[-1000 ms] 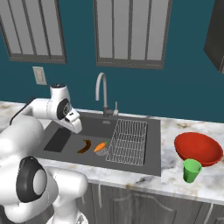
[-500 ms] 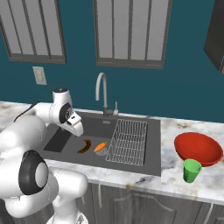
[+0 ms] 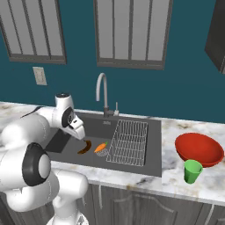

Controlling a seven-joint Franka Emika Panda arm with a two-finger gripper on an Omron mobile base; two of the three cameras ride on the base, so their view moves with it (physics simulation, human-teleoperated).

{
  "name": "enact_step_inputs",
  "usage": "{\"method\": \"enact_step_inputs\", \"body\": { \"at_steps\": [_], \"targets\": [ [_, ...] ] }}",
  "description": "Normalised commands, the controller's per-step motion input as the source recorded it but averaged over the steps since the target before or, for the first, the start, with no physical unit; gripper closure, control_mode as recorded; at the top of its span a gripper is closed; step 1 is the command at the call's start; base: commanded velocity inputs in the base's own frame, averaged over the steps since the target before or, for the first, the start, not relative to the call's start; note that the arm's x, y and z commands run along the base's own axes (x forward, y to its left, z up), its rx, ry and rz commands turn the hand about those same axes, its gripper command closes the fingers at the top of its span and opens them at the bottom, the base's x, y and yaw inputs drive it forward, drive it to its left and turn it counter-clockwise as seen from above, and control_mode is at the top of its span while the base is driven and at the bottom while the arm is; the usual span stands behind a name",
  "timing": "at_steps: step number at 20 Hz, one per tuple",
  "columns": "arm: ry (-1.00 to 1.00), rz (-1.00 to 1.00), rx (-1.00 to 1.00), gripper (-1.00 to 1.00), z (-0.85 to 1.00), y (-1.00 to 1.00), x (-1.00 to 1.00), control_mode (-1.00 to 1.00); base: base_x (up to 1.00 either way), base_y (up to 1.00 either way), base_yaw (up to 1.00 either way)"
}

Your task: Remove the carrot and banana from the sink. Then move the bowl and cup from the counter to the sink for washing.

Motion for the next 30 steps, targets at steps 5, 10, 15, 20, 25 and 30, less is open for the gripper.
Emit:
{"method": "enact_step_inputs", "body": {
  "at_steps": [5, 10, 15, 20, 25, 30],
  "targets": [
    [0.0, 0.0, 0.0, -1.0, -0.22, 0.0, 0.1, -1.0, 0.0, 0.0, 0.0],
    [0.0, 0.0, 0.0, -1.0, -0.22, 0.0, 0.11, -1.0, 0.0, 0.0, 0.0],
    [0.0, 0.0, 0.0, -1.0, -0.23, 0.0, 0.08, -1.0, 0.0, 0.0, 0.0],
    [0.0, 0.0, 0.0, -1.0, -0.23, 0.0, 0.08, -1.0, 0.0, 0.0, 0.0],
    [0.0, 0.0, 0.0, -1.0, -0.21, 0.0, 0.07, -1.0, 0.0, 0.0, 0.0],
    [0.0, 0.0, 0.0, -1.0, -0.2, 0.0, 0.08, -1.0, 0.0, 0.0, 0.0]
  ]
}}
